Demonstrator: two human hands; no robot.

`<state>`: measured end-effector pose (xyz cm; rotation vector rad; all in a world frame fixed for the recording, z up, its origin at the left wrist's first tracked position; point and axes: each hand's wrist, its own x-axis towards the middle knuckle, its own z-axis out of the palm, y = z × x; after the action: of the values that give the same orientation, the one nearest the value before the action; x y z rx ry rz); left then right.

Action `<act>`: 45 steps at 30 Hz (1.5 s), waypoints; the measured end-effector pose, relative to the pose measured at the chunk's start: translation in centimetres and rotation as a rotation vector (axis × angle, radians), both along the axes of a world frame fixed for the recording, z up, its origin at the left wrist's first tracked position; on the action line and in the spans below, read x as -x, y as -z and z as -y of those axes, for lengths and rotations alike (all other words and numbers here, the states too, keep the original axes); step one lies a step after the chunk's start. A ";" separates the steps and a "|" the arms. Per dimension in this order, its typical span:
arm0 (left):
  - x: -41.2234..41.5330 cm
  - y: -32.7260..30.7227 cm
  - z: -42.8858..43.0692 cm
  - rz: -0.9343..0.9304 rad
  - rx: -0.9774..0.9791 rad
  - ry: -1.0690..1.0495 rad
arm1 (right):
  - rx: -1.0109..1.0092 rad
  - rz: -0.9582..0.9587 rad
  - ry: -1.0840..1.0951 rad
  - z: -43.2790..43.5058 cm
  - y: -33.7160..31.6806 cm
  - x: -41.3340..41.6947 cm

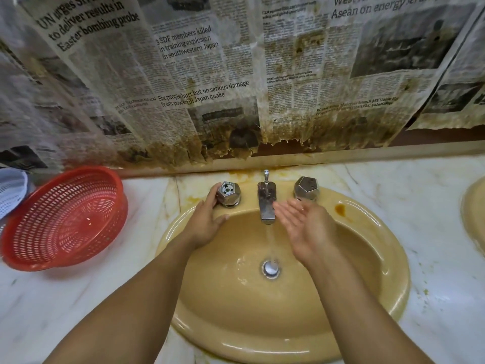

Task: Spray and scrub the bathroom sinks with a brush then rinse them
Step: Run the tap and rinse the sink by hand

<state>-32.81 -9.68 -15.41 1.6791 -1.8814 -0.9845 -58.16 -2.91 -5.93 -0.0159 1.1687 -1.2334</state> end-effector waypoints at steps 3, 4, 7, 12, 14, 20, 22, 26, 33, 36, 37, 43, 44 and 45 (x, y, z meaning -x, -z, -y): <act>0.3 -0.1 -0.8 0.142 0.002 0.009 | -0.140 0.016 0.045 -1.6 3.1 0.2; 0.6 -0.3 -1.1 0.183 0.017 0.006 | -0.179 0.067 0.028 -2.0 3.9 0.1; -0.5 -0.3 -1.6 0.443 0.078 0.029 | -0.238 0.240 -0.030 -2.6 5.2 -0.9; -5.4 0.4 -4.0 0.661 0.113 0.065 | -0.183 0.508 0.032 -0.1 4.7 -2.4; -5.6 0.5 -4.5 0.661 0.160 0.055 | -0.130 0.544 0.071 0.8 3.7 -2.7; -5.7 1.0 -4.6 0.655 0.253 0.035 | -0.124 0.521 0.145 -0.5 4.8 -3.6; -5.8 1.0 -4.7 0.651 0.267 0.045 | -0.132 0.519 0.153 -0.9 5.7 -3.8; -6.0 1.1 -4.8 0.634 0.275 0.051 | -0.098 0.511 0.137 -0.1 3.8 -4.8; -6.1 1.4 -4.5 0.545 0.292 0.008 | -0.205 0.307 0.142 -2.6 4.1 -4.5; -5.8 1.4 -4.3 0.503 0.287 -0.026 | -0.251 0.240 0.156 -4.3 4.0 -3.0; -5.7 1.4 -4.2 0.492 0.282 -0.033 | -0.244 0.223 0.165 -4.5 3.5 -2.5; -5.0 0.9 -3.6 0.381 0.255 -0.078 | -0.047 0.155 0.099 -2.6 -2.7 -1.3; -4.7 1.0 -2.9 0.356 0.250 -0.071 | -0.019 0.137 0.057 -1.6 -3.6 -1.6; -4.1 0.9 -2.1 0.337 0.231 -0.056 | 0.002 0.114 0.011 -0.6 -4.5 -2.2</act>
<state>-28.68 -7.61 -16.29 1.8293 -2.0506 -0.4601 -56.00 -2.36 -1.46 0.0587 1.0703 -1.2296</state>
